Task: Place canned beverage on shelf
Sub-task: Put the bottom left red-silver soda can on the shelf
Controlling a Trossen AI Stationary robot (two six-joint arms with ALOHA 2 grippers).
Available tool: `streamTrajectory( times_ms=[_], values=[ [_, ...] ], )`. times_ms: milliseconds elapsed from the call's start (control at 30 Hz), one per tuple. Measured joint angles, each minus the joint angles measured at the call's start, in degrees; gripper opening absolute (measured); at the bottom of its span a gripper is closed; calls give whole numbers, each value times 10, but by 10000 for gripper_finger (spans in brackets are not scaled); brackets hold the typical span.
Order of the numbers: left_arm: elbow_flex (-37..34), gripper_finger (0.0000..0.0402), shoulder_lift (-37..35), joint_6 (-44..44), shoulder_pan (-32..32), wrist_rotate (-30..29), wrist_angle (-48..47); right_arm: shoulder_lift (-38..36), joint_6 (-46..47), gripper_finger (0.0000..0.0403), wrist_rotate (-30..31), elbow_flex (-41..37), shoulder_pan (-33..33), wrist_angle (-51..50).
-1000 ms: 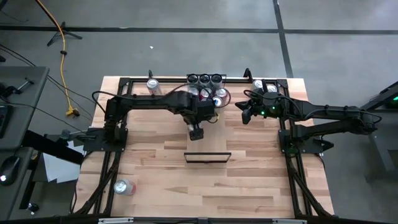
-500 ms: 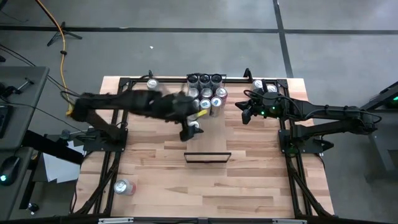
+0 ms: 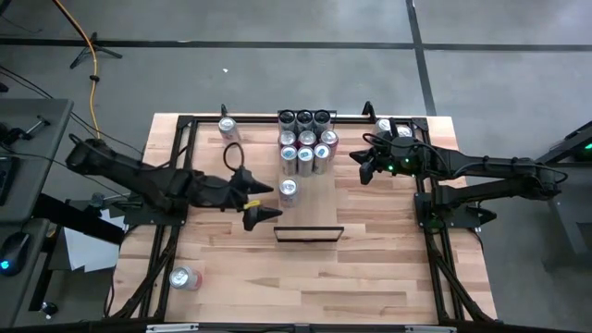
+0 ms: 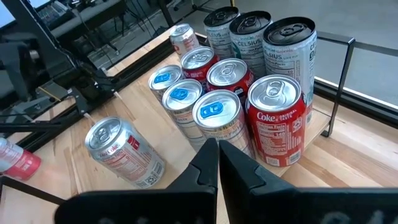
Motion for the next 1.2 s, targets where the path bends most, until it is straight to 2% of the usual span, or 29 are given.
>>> streamTrajectory(
  times_ms=[100,333,467,567,667,733,800,933,967,1200],
  values=[
    [-22,366,-4,-36,-2,-3,34,0,0,0,0,0,0,0],
    [-25,366,2,-134,3,17,40,0,15,0,0,0,0,0],
    [-25,362,2,-301,12,18,32,0,18,0,0,0,0,-1],
    [-25,346,5,-352,4,17,34,0,26,0,0,0,0,-1],
    [-25,300,14,-379,-8,16,28,0,26,0,0,0,0,-5],
    [-29,249,21,-401,-16,0,38,0,30,0,0,0,0,-13],
    [-43,185,27,-426,-25,-27,41,0,38,0,-1,0,0,-20],
    [-97,34,30,-487,-41,-72,109,1,50,0,-1,0,0,-38],
    [-116,18,30,-505,-44,-80,138,1,50,0,-1,0,0,-41],
    [-234,3,31,-571,-47,-107,326,1,49,0,-1,0,0,-45]
  ],
)
